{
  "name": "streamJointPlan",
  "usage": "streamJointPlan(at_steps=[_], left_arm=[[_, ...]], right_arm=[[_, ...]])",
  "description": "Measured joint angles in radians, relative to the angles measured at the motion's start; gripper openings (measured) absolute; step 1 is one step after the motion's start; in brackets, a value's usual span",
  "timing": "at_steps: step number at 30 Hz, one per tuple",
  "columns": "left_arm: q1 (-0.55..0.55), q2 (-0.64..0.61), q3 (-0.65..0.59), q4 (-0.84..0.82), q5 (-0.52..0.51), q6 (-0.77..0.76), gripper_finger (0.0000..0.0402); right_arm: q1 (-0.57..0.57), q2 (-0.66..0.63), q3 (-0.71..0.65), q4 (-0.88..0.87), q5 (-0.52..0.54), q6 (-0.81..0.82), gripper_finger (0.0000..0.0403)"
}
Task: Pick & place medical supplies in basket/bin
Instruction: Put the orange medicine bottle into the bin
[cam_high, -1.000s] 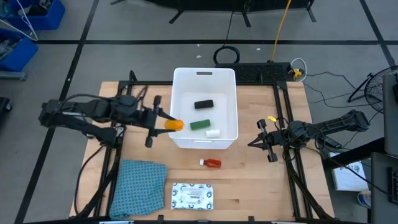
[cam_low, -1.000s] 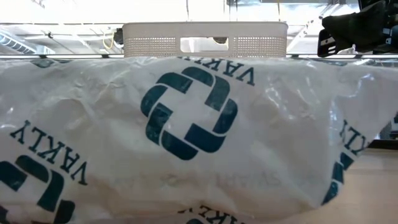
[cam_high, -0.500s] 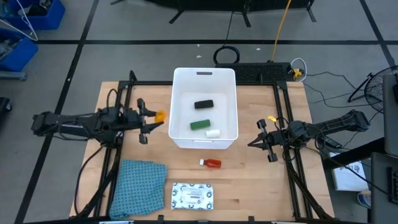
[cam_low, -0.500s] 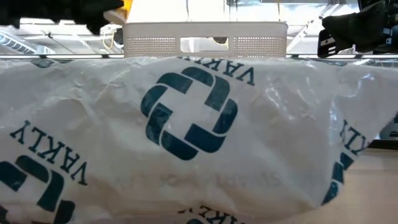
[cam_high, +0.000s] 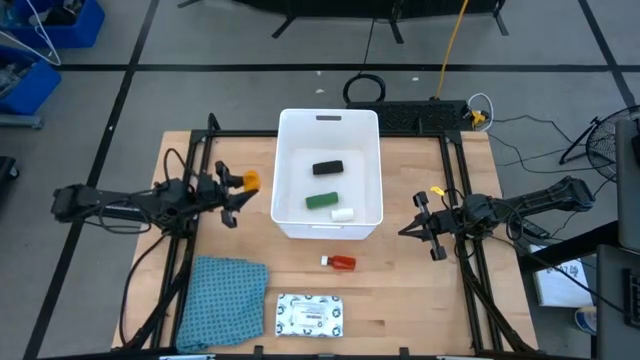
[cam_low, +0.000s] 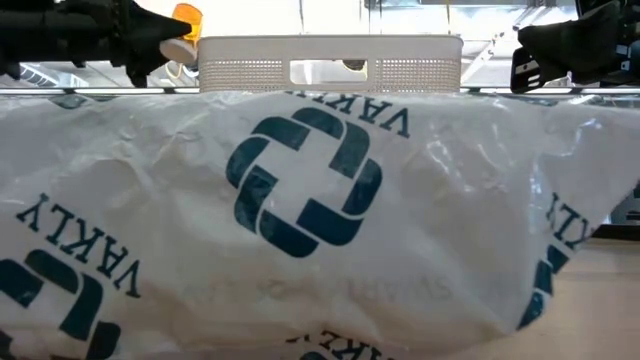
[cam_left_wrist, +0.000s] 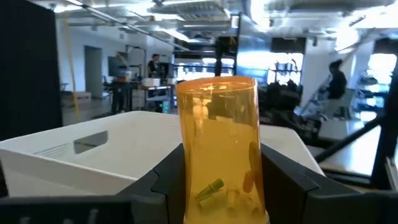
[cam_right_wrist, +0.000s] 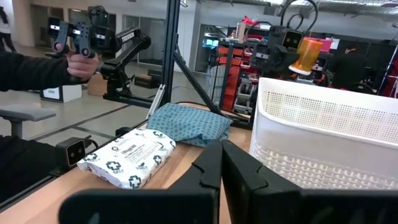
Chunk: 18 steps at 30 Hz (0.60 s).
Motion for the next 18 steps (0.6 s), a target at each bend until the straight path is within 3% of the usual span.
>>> streamJointPlan(at_steps=[5,9,13,18], left_arm=[[0.016,0.011,0.094,-0.024,-0.002,-0.04,0.0166],[0.015,0.073,0.268,-0.136,-0.005,-0.023,0.0159],[0.015,0.224,0.507,-0.303,-0.038,0.0,0.0158],[0.028,0.516,0.816,-0.52,-0.063,-0.019,0.0157]], right_arm=[[0.0,0.0,0.0,0.0,0.0,-0.013,0.0],[0.0,0.0,0.0,0.0,0.0,-0.018,0.0],[0.0,0.0,0.0,0.011,0.001,-0.025,0.0],[0.0,0.001,0.0,0.03,0.001,-0.026,0.0]])
